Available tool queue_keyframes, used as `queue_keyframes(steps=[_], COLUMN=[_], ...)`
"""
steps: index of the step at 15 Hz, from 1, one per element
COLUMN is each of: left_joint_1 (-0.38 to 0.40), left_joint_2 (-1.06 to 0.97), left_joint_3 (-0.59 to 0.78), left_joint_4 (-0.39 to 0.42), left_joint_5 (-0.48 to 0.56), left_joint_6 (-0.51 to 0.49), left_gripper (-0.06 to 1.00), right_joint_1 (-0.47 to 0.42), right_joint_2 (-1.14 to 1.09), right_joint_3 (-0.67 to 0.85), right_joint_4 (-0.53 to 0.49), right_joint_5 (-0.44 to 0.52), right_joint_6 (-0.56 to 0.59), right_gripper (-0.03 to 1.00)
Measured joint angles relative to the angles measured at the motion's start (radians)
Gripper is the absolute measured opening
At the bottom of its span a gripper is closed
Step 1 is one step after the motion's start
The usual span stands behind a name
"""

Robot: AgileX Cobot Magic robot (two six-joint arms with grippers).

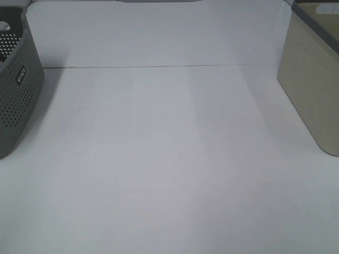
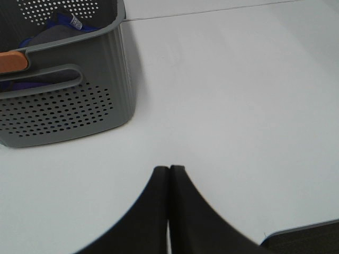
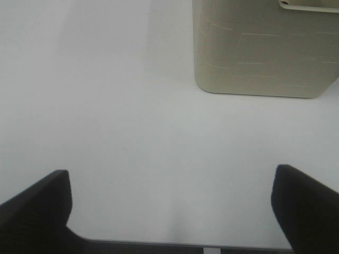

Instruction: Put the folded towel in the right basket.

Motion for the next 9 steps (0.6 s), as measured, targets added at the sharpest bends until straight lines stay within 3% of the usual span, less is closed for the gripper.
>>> queue_keyframes(steps=[9], left_joint_1=[0.000], left_joint_2=[0.000], left_joint_3=[0.000], left_joint_4=[0.000], left_joint_5=[0.000], left_joint_6=[0.000], left_gripper=[0.00], right_joint_1=[0.000], right_joint_2=[0.000], right_joint_3=[0.000], right_joint_4=[0.000], right_joint_5=[0.000], right_joint_6=[0.000], right_gripper=[0.98])
